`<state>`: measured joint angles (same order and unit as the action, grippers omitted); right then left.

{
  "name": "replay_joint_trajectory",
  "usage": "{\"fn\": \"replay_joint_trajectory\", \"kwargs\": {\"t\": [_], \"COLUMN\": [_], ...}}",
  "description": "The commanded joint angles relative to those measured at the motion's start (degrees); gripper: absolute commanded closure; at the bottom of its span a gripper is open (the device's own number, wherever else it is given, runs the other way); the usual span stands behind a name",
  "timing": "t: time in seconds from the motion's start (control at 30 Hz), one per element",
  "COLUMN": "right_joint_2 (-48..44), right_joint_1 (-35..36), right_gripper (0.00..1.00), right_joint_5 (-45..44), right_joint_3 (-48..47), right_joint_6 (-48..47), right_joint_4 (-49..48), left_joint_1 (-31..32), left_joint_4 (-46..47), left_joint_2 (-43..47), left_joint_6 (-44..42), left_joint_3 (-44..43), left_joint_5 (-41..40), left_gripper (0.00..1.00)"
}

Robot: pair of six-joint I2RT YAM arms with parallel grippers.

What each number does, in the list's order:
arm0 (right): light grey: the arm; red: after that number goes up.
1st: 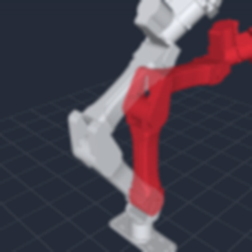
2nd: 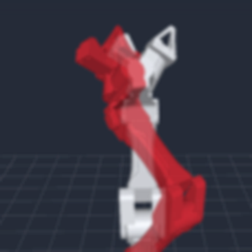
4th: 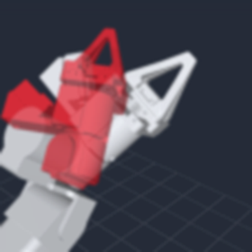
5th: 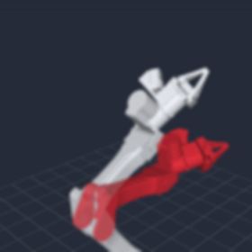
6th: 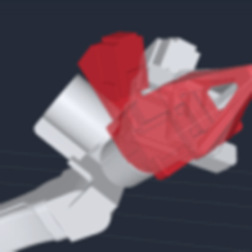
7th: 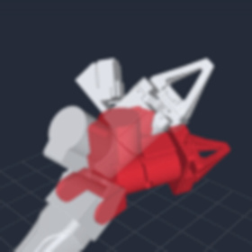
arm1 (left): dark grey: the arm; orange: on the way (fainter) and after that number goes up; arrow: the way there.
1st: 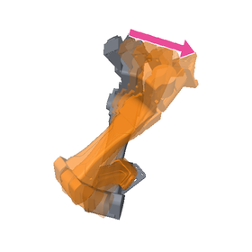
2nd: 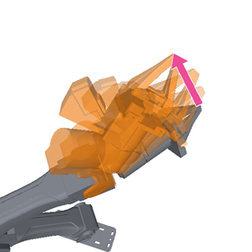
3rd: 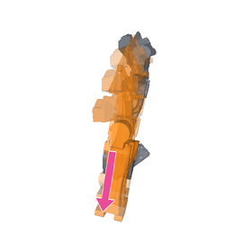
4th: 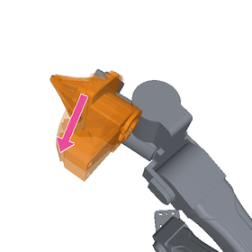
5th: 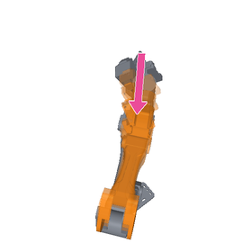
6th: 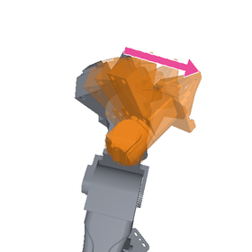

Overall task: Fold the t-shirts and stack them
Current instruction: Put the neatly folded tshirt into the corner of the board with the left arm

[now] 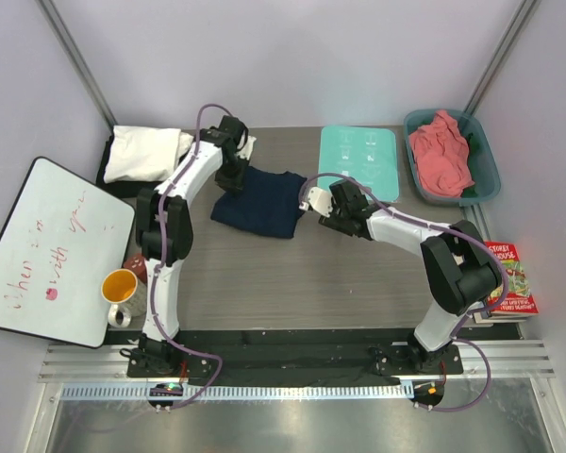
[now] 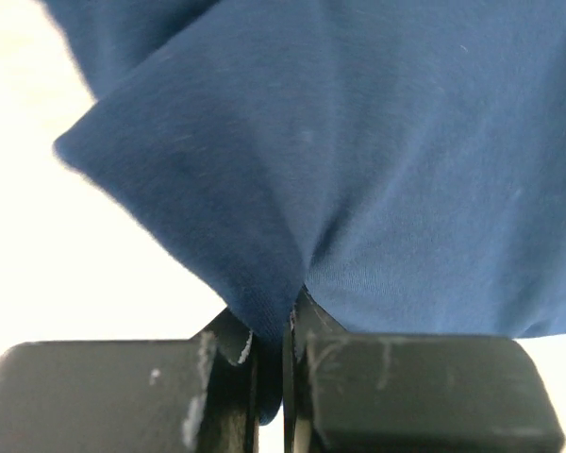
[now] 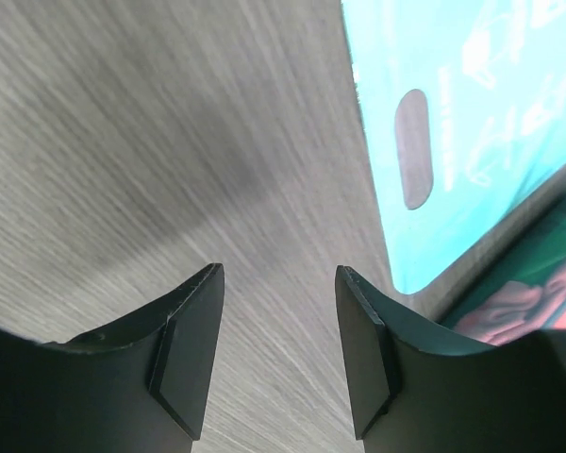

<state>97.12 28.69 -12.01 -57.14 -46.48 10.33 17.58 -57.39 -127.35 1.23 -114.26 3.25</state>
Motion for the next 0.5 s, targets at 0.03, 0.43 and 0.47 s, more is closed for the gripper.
{"fn": "replay_joint_trajectory", "kwargs": {"t": [0.03,0.43,0.47], "right_joint_2": [0.7,1.0,1.0], "right_joint_1": [-0.4,-0.5,-0.5], "right_gripper": [0.44,0.44,0.44], "right_joint_5": [-0.9,-0.5,-0.4], "right_joint_3": [-3.1,-4.2,-4.2], "right_joint_6": [-1.0,-1.9,-2.0], "right_joint_4": [-0.3,-1.4,-1.6], "left_joint_1": [-0.2,-3.7,-4.0], "left_joint_4": [-0.6,-0.4,-0.2], "left_joint_2": [0.4,-4.0,-5.1], "left_joint_6": [-6.6,-10.6,-12.7], "left_joint_3": [-7.2,-17.8,-18.8], "left_joint_5": [-14.8,-19.3,-18.9], "left_gripper": [1.0,1.0,1.0]}}
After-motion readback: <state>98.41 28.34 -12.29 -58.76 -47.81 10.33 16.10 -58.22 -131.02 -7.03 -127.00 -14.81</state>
